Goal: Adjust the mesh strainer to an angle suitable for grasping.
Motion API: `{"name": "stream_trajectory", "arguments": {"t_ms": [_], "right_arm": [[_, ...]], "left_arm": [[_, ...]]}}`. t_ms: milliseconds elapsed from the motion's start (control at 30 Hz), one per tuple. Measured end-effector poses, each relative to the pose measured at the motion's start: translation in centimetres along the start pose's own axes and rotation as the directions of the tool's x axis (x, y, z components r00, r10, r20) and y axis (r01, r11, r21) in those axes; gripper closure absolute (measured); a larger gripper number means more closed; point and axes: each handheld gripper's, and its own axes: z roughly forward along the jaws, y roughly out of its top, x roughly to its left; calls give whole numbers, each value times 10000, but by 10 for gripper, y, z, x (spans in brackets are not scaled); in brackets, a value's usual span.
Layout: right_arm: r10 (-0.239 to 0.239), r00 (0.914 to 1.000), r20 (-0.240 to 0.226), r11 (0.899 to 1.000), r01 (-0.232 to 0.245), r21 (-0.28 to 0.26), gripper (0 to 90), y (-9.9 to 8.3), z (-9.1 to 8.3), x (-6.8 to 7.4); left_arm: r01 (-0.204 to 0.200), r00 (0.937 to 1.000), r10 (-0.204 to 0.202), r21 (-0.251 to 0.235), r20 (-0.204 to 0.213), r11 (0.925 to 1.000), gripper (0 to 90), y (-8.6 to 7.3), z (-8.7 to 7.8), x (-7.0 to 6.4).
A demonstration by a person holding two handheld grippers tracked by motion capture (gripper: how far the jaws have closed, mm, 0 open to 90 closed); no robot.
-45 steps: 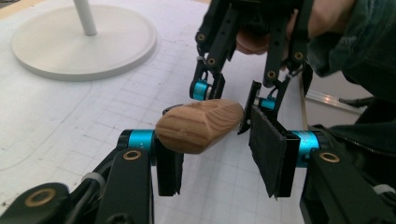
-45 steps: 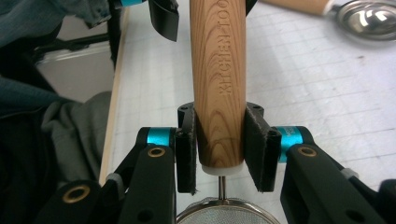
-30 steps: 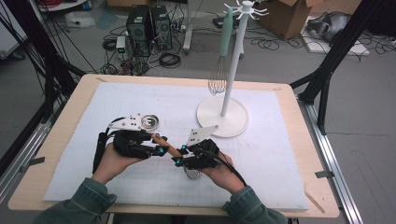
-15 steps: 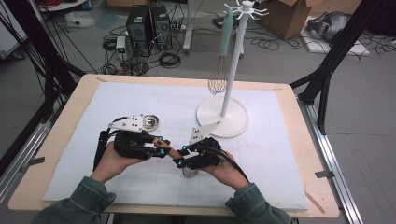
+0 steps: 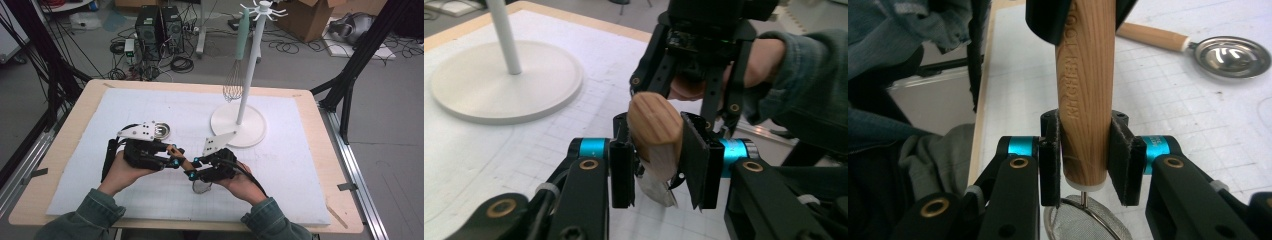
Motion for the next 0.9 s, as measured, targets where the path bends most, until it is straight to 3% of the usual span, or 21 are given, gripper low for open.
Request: {"name": "stream_trajectory", "arguments": {"t_ms": [200,333,533,900], "right_arm": [[111,9994,313,9996,-103,-249,702,2,-2,1],[172,9997,163,9997,-169,-153,700,2,0,1],[220,9992,-347,9996,-227,-183,646,2,0,1],[121,9983,-578,9994,-140,-319,685,5,2,2]], "left_arm": [[118,9999,-119,-72,-32,9999,671,1,0,1],[174,9996,-173,-38,220,9998,698,1,0,0],[-230,9980,235,-95,585,9997,726,2,-1,-4],[-461,9969,461,-22,633,9989,727,7,3,-8]]}}
